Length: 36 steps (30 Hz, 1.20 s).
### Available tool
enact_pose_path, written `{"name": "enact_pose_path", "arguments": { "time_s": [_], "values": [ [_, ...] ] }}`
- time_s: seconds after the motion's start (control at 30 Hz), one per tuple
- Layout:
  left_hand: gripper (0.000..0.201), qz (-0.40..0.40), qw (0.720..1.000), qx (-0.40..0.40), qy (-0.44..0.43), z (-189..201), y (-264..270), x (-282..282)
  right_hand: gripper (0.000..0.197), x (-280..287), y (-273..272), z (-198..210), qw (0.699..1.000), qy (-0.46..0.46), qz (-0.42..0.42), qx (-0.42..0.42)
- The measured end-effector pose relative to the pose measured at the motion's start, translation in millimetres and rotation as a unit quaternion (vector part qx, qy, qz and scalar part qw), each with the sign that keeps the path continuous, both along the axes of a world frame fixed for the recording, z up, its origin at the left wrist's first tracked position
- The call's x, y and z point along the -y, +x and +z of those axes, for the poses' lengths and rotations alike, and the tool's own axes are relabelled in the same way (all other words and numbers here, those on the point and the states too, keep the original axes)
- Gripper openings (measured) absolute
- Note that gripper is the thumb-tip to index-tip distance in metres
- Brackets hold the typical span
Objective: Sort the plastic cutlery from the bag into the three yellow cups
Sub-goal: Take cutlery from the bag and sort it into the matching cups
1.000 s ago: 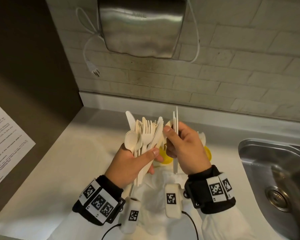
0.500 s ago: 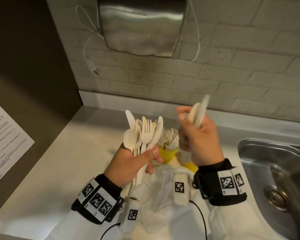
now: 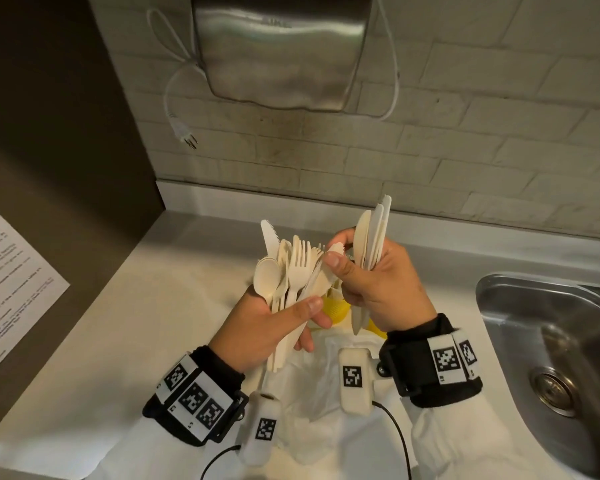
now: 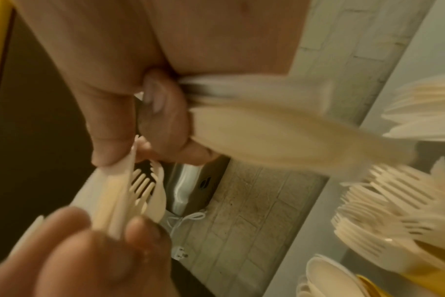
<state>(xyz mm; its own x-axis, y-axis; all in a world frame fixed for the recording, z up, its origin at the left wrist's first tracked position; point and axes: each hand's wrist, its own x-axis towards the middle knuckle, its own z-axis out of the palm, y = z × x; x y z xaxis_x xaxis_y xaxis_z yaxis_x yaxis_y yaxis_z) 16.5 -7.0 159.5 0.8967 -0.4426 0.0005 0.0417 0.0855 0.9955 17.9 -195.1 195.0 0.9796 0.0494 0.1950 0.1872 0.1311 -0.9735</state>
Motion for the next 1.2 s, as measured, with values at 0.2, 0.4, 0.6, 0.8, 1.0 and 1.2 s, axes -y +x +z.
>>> {"name": "enact_pose_path", "arguments": {
  "time_s": [0.2,0.4,0.6,0.8,1.0,1.2],
  "values": [
    [0.027,-0.02,1.0,-0.006,0.008,3,0,1,0.007,3,2,-4,0.999,0.04,0.009,-0.003],
    [0.035,-0.027,0.999,-0.016,0.018,5,-2,1,0.007,-1,3,-7,0.997,0.071,-0.013,0.01],
    [0.03,-0.015,1.0,-0.019,0.014,6,-3,1,0.004,-3,3,-11,0.996,0.064,-0.051,0.037],
    [0.031,-0.019,0.999,-0.022,0.018,7,-5,0,0.004,-4,2,-10,0.988,0.148,-0.034,0.025],
    [0.032,-0.026,0.999,-0.022,0.02,6,-6,1,0.009,2,6,-9,0.987,0.147,-0.065,0.033],
    [0.037,-0.026,0.999,-0.028,0.018,5,-7,1,0.004,9,7,-11,0.983,0.182,-0.017,0.028]
  ]
}}
